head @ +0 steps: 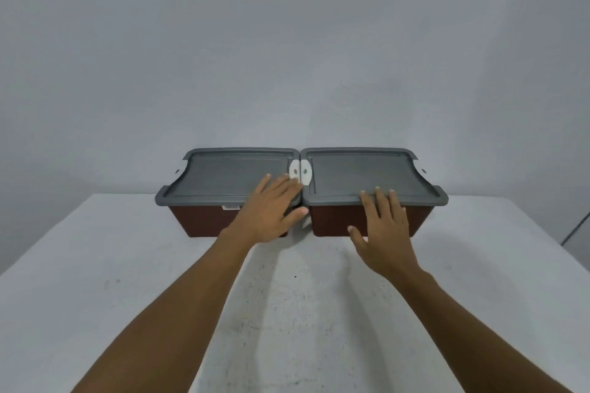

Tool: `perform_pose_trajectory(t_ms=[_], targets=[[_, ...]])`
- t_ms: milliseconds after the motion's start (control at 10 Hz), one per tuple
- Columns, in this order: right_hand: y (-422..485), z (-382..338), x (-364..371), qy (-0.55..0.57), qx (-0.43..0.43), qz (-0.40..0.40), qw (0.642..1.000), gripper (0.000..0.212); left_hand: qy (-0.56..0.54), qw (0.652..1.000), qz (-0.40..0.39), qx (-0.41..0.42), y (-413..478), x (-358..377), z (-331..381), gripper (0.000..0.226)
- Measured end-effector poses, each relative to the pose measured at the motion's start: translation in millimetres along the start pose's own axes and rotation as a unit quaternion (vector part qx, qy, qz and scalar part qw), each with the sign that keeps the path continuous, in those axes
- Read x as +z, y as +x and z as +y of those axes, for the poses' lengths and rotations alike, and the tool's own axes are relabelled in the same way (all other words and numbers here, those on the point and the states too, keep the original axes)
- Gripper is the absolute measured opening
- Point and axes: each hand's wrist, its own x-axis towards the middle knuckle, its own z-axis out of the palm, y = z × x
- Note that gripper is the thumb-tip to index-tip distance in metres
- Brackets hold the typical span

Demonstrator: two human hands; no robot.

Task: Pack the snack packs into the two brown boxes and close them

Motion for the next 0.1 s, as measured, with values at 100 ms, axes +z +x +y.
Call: perform_pose_trajectory(t_ms=[100], targets=[[-26.0, -21.0, 6.2, 0.044, -0.037, -0.002, 0.998, 0.067, -0.082, 0.996, 0.013, 0.012, -50.3, 4.1, -0.6, 0.078]])
